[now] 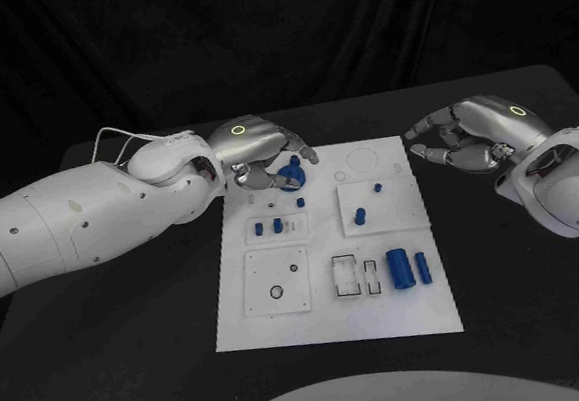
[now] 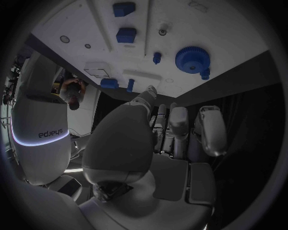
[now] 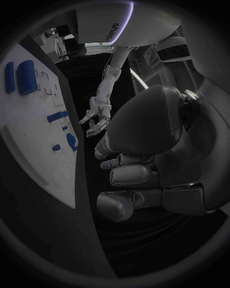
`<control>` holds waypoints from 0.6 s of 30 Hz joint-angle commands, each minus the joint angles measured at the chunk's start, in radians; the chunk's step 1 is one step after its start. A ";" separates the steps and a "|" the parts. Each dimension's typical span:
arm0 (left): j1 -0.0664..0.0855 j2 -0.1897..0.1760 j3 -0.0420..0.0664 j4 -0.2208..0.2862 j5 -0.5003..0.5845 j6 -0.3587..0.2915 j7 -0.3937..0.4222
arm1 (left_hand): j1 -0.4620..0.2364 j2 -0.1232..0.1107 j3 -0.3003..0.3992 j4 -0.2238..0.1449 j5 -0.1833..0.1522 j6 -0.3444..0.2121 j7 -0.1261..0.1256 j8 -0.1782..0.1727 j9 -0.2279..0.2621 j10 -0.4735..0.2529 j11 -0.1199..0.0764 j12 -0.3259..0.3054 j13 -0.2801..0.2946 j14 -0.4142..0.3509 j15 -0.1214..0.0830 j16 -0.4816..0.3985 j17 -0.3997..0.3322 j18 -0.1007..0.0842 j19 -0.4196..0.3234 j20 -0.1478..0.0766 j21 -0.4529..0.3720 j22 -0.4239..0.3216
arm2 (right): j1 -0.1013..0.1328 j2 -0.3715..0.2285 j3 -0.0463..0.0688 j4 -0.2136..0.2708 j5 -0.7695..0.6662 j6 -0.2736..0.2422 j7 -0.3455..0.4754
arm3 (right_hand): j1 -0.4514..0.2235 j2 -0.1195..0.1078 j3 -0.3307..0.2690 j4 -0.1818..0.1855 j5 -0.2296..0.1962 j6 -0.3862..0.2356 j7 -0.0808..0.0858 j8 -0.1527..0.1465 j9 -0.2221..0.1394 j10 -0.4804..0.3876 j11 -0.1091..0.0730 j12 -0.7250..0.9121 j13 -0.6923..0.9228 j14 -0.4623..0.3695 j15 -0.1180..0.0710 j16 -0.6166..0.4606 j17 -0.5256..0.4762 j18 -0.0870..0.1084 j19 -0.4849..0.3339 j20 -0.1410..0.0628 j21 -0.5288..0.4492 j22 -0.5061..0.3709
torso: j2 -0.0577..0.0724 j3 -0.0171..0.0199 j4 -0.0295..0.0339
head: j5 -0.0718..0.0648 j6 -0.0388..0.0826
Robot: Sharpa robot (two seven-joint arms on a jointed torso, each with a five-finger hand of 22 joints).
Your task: Assemble the parts on the task board
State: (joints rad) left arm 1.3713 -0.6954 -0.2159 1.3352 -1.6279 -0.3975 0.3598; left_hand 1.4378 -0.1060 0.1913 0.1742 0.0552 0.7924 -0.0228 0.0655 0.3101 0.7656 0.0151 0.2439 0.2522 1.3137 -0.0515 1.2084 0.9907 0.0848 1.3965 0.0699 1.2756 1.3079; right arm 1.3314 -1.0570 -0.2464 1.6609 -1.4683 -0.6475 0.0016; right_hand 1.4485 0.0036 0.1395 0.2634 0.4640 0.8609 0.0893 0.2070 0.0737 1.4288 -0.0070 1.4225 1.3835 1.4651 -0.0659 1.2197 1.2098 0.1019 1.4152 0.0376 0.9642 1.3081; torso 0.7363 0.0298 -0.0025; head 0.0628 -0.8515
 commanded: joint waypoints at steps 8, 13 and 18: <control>-0.011 0.018 0.001 -0.010 -0.077 0.050 -0.020 | -0.007 0.009 -0.019 -0.002 -0.003 0.024 0.001 0.004 -0.027 0.063 0.010 0.035 -0.003 0.031 0.011 0.054 0.053 -0.024 0.023 0.008 0.031 0.183 | -0.002 0.000 0.001 0.001 -0.003 0.010 -0.004 | 0.006 -0.002 0.007 0.000 0.006 0.007 0.001 0.005 0.000 0.003 -0.004 -0.006 -0.028 0.028 -0.008 -0.001 -0.001 -0.002 0.006 0.000 0.002 0.131 | 0.021 -0.0052 -0.0047 | 0.005 0.016; -0.015 0.023 0.001 -0.012 -0.078 0.069 -0.027 | -0.007 0.012 -0.022 -0.004 -0.002 0.035 0.008 0.007 -0.035 0.087 0.013 0.048 0.000 0.030 0.013 0.057 0.051 -0.024 0.024 0.009 0.031 0.183 | -0.003 0.000 0.001 0.001 -0.003 0.010 -0.004 | 0.006 -0.002 0.007 0.000 0.006 0.007 0.001 0.005 0.000 0.003 -0.004 -0.006 -0.028 0.028 -0.008 -0.001 -0.001 -0.002 0.006 0.000 0.002 0.131 | 0.023 -0.0065 -0.0054 | 0.005 0.021; -0.020 0.026 0.001 -0.013 -0.078 0.079 -0.028 | -0.013 0.013 -0.028 -0.002 -0.003 0.058 0.018 0.015 -0.039 0.106 0.012 0.060 0.006 0.026 0.013 0.057 0.045 -0.023 0.023 0.010 0.029 0.182 | -0.003 -0.001 0.000 0.001 -0.003 0.011 -0.004 | 0.007 -0.002 0.007 0.000 0.007 0.008 0.001 0.005 0.000 0.002 -0.004 -0.008 -0.030 0.028 -0.008 -0.001 -0.002 -0.002 0.006 0.000 0.000 0.131 | 0.023 -0.0059 -0.0055 | 0.005 0.021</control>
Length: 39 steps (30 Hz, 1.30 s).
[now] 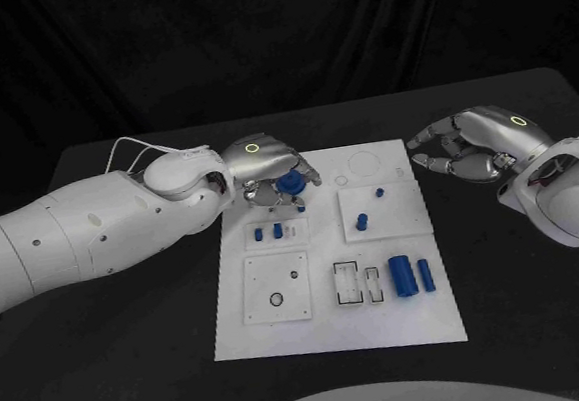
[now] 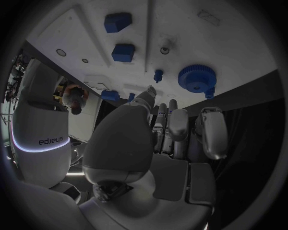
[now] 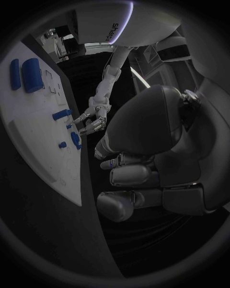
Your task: Assemble the parts on the task board
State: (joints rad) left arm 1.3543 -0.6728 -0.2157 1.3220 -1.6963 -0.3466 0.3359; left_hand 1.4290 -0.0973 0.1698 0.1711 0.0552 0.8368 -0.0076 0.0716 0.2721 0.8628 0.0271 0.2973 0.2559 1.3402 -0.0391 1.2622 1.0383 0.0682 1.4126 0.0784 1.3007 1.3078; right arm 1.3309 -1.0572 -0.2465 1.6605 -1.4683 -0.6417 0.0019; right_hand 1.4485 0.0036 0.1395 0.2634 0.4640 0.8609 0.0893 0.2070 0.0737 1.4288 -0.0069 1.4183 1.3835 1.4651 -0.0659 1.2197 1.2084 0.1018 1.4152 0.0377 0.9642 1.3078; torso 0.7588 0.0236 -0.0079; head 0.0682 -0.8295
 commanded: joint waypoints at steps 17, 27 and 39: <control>-0.015 0.008 0.001 0.000 -0.010 0.069 -0.020 | 0.007 0.018 0.001 -0.003 0.018 0.043 0.014 0.016 -0.007 0.055 0.000 0.036 0.026 -0.002 0.000 0.008 -0.006 -0.007 0.009 0.001 0.007 0.183 | -0.005 0.003 0.001 -0.001 -0.003 0.013 -0.006 | 0.008 -0.002 0.008 0.000 0.008 0.009 0.001 0.005 0.000 0.000 -0.004 -0.006 -0.033 0.027 -0.008 -0.006 -0.005 -0.001 0.005 0.000 -0.005 0.130 | -0.002 0.0015 0.0008 | 0.000 -0.006; -0.026 0.024 0.001 -0.014 -0.010 0.080 -0.017 | 0.027 0.020 0.025 -0.012 0.075 0.076 0.025 0.024 -0.010 0.093 -0.010 0.046 0.039 0.007 -0.007 0.021 0.005 -0.009 0.013 0.001 0.014 0.185 | -0.005 0.002 0.001 -0.001 -0.003 0.021 -0.008 | 0.008 -0.001 0.009 0.000 0.008 0.009 0.002 0.005 0.000 -0.003 -0.003 -0.010 -0.038 0.025 -0.007 -0.010 -0.009 0.000 0.003 0.000 -0.012 0.128 | -0.002 0.0013 0.0010 | 0.002 -0.009; -0.035 0.035 0.001 -0.034 -0.010 0.087 -0.016 | 0.040 0.012 0.051 -0.026 0.103 0.118 0.040 0.037 -0.009 0.150 -0.022 0.071 0.066 0.013 -0.016 0.028 0.007 -0.011 0.019 -0.002 0.025 0.188 | -0.005 0.001 0.001 0.000 -0.003 0.029 -0.010 | 0.008 -0.001 0.009 0.000 0.008 0.009 0.002 0.005 0.000 -0.004 -0.003 -0.010 -0.039 0.025 -0.007 -0.011 -0.010 0.001 0.002 0.000 -0.013 0.128 | -0.002 0.0012 0.0012 | 0.001 -0.014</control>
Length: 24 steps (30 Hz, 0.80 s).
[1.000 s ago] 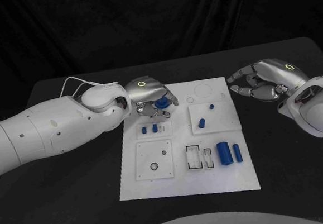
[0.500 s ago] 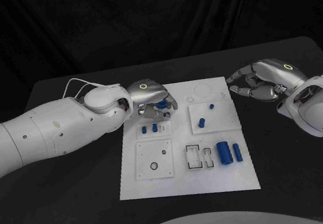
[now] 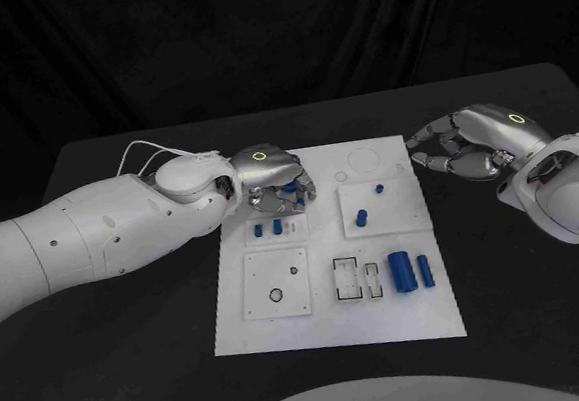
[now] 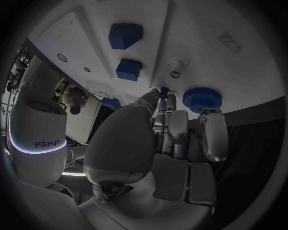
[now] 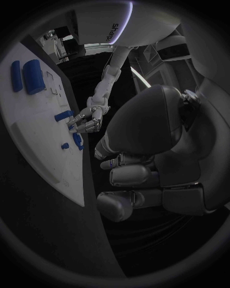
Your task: Assemble the parts on the task board
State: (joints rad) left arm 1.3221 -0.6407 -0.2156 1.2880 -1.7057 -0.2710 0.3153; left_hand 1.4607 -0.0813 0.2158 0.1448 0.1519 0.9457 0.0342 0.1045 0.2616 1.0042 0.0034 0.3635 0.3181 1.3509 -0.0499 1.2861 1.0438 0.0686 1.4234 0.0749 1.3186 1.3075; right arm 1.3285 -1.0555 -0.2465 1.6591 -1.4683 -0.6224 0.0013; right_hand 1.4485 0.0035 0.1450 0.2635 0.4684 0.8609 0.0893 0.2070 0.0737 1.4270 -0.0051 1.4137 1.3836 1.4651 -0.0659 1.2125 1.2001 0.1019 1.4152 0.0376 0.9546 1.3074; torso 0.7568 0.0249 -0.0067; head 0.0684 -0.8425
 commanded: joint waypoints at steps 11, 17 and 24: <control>-0.007 0.006 0.001 -0.008 0.000 0.018 0.006 | 0.011 -0.004 0.015 -0.006 0.015 0.021 0.002 0.009 0.004 0.010 -0.001 0.005 0.015 -0.003 -0.007 -0.002 -0.012 -0.011 0.006 0.001 0.004 0.187 | -0.003 0.000 0.001 0.000 -0.003 0.015 -0.010 | 0.008 -0.001 0.004 0.000 0.004 0.009 0.002 0.005 0.000 -0.003 -0.005 -0.007 -0.040 0.024 -0.007 -0.006 -0.004 0.001 0.001 0.000 -0.006 0.128 | 0.000 0.0002 -0.0004 | 0.002 0.001; -0.009 0.005 0.001 -0.010 0.000 0.007 0.012 | 0.025 0.004 0.032 -0.018 0.021 0.052 0.007 0.025 0.012 0.029 -0.006 0.010 0.025 -0.006 -0.011 -0.008 -0.024 -0.012 0.010 0.001 0.010 0.189 | -0.003 0.000 0.001 -0.001 -0.003 0.017 -0.011 | 0.009 -0.001 0.005 -0.001 0.004 0.010 0.002 0.006 0.000 -0.003 -0.005 -0.007 -0.039 0.024 -0.007 -0.005 -0.003 0.001 0.001 0.000 -0.007 0.128 | 0.000 0.0002 -0.0002 | 0.001 0.002; -0.010 0.003 0.001 -0.011 0.000 -0.011 0.015 | 0.056 0.017 0.059 -0.042 -0.012 0.070 0.016 0.032 0.018 0.056 -0.004 -0.002 0.025 0.000 -0.011 -0.020 -0.043 -0.013 0.013 -0.003 0.013 0.190 | -0.004 0.001 0.001 -0.002 -0.003 0.021 -0.012 | 0.010 0.000 0.006 -0.001 0.004 0.011 0.002 0.006 0.000 -0.004 -0.005 -0.007 -0.039 0.023 -0.006 -0.006 -0.004 0.001 0.001 0.000 -0.007 0.128 | 0.000 -0.0002 -0.0003 | 0.003 0.006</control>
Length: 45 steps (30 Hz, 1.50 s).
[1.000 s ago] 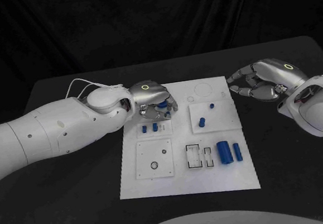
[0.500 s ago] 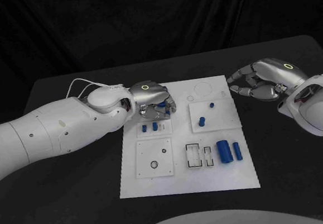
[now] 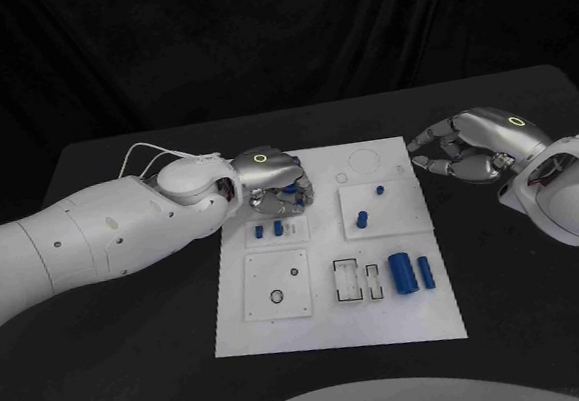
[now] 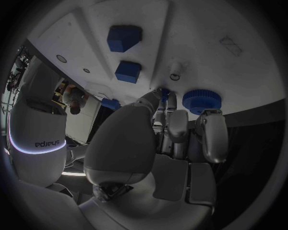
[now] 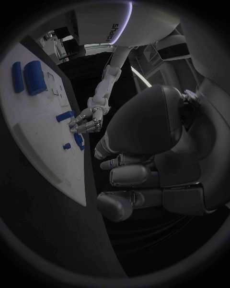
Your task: Assemble the parts on the task board
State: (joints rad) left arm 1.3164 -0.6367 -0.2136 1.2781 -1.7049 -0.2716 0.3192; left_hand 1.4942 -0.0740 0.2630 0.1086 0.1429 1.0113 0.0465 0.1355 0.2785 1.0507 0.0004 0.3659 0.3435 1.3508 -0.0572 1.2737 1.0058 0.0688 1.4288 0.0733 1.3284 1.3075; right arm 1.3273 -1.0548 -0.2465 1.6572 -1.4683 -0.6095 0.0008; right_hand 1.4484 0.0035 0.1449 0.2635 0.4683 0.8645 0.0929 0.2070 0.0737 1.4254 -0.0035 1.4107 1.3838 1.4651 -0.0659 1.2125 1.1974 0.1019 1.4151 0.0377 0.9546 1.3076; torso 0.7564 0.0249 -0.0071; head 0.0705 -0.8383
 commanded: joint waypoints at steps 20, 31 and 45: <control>0.022 -0.074 -0.001 0.078 -0.001 -0.046 0.051 | 0.011 0.012 0.026 0.006 -0.043 0.045 0.017 0.002 0.008 0.066 0.008 -0.107 -0.064 0.000 0.004 -0.062 -0.072 -0.008 -0.003 -0.004 -0.027 0.182 | -0.003 0.002 0.001 -0.001 -0.003 0.016 -0.013 | 0.011 0.000 0.007 -0.002 0.004 0.009 -0.002 0.007 0.000 -0.002 -0.006 -0.004 -0.040 0.022 -0.006 -0.007 -0.002 0.001 0.000 0.000 -0.007 0.128 | 0.000 0.0000 0.0001 | 0.003 0.003; 0.050 -0.125 -0.001 0.105 -0.001 -0.022 0.040 | 0.002 0.008 0.023 0.017 -0.077 0.038 0.015 -0.007 0.006 0.077 0.007 -0.129 -0.077 0.000 0.003 -0.068 -0.078 -0.007 -0.005 -0.004 -0.036 0.180 | -0.005 0.008 0.001 -0.007 -0.003 0.018 -0.015 | 0.011 0.000 0.007 -0.002 0.004 0.009 -0.002 0.007 0.000 -0.002 -0.006 -0.004 -0.040 0.022 -0.006 -0.007 -0.002 0.001 0.000 0.000 -0.007 0.128 | -0.001 0.0015 0.0007 | 0.000 0.004; 0.050 -0.163 -0.001 0.122 -0.001 0.023 -0.003 | 0.001 0.002 0.020 0.020 -0.072 0.030 0.014 -0.015 0.004 0.088 0.005 -0.130 -0.074 -0.015 0.003 -0.085 -0.103 -0.003 -0.017 -0.003 -0.057 0.175 | -0.009 0.006 0.000 -0.010 -0.003 0.018 -0.017 | 0.013 0.000 0.009 -0.003 0.003 0.010 -0.002 0.007 0.000 -0.003 -0.006 -0.006 -0.041 0.022 -0.006 -0.009 -0.004 0.001 -0.001 0.001 -0.009 0.127 | -0.001 0.0005 0.0034 | 0.001 0.008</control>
State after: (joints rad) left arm 1.3652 -0.8005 -0.2154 1.3972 -1.7066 -0.2743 0.3290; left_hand 1.4978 -0.0698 0.2833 0.1217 0.0693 1.0485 0.0589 0.1255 0.2842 1.1346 0.0056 0.2388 0.2673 1.3449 -0.0556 1.1947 0.9058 0.0688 1.4209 0.0695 1.2754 1.3074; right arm 1.3206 -1.0475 -0.2465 1.6464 -1.4683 -0.5954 -0.0011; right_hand 1.4477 0.0028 0.1477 0.2606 0.4682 0.8671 0.0903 0.2111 0.0737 1.4253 -0.0034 1.4098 1.3840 1.4651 -0.0659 1.2081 1.1946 0.1018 1.4151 0.0377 0.9512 1.3076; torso 0.7544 0.0267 -0.0045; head 0.0714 -0.8327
